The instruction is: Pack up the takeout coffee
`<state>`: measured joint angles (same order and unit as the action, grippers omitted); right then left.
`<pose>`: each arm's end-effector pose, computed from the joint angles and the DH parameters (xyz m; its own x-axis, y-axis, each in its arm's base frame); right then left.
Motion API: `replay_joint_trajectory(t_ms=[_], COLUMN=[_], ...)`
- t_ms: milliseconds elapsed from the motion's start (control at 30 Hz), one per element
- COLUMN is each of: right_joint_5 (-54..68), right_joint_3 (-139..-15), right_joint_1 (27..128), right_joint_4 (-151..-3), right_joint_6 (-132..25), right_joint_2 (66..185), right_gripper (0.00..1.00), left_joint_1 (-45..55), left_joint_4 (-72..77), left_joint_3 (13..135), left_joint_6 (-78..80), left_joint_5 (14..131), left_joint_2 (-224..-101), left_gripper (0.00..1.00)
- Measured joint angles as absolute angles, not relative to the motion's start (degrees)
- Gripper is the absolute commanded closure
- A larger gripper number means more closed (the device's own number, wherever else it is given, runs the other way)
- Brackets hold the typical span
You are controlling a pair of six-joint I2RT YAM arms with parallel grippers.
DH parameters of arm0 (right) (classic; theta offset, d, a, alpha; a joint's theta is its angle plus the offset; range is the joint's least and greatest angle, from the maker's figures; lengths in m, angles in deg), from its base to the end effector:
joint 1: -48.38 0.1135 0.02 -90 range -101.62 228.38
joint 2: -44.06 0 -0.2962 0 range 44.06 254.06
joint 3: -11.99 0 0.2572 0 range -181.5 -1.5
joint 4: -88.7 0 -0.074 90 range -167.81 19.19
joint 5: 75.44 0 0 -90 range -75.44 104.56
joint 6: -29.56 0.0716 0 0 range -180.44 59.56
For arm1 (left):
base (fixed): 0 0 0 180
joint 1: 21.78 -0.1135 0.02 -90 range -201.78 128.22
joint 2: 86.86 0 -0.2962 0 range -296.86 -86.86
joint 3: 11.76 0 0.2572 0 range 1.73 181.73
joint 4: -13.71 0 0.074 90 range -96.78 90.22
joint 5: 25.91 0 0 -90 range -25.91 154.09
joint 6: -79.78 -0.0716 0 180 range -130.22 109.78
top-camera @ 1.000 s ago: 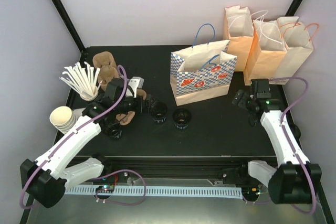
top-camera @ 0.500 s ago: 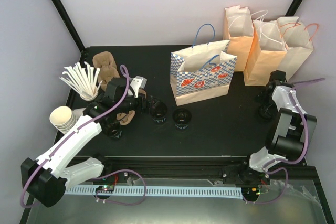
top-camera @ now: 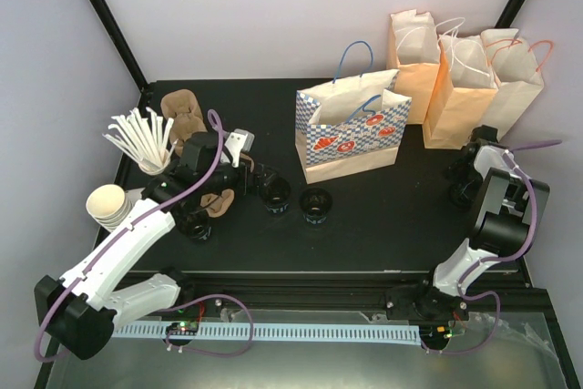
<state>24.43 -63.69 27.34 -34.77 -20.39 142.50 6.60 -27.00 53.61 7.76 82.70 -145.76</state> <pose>0.3013 -0.1290 0.1650 -0.4553 0.8543 -0.2506 0.8836 0.4681 -0.0093 0.2002 -0.1341 0.3163 -0.6816 0.0357 -0.7309 0.4964 0.7564 -0.4260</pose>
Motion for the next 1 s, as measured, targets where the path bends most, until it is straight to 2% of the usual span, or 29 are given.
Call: replay_joint_trajectory(t_ms=[333,433,700,1000], right_joint_5=[23.47,23.56,23.60,24.52], right_joint_3=[-64.00,-64.15,-64.15,-64.04], right_joint_1=[27.34,27.34,27.34,27.37], right_joint_4=[-35.14,-35.03,-34.55,-32.23], right_joint_6=[-19.39,-19.04,-18.27,-18.21], right_joint_2=[143.72,143.87,143.33,134.80], right_gripper=[0.13,0.19,0.24,0.23], left_joint_1=[6.62,6.75,6.80,6.80], left_joint_4=[-27.55,-27.60,-27.64,-27.66], left_joint_3=[54.44,54.57,54.79,54.85], left_joint_6=[7.43,7.28,6.86,6.42], left_joint_5=[81.70,81.35,80.85,80.82], left_joint_2=[-145.76,-145.76,-145.76,-145.87], left_gripper=[0.01,0.01,0.01,0.01])
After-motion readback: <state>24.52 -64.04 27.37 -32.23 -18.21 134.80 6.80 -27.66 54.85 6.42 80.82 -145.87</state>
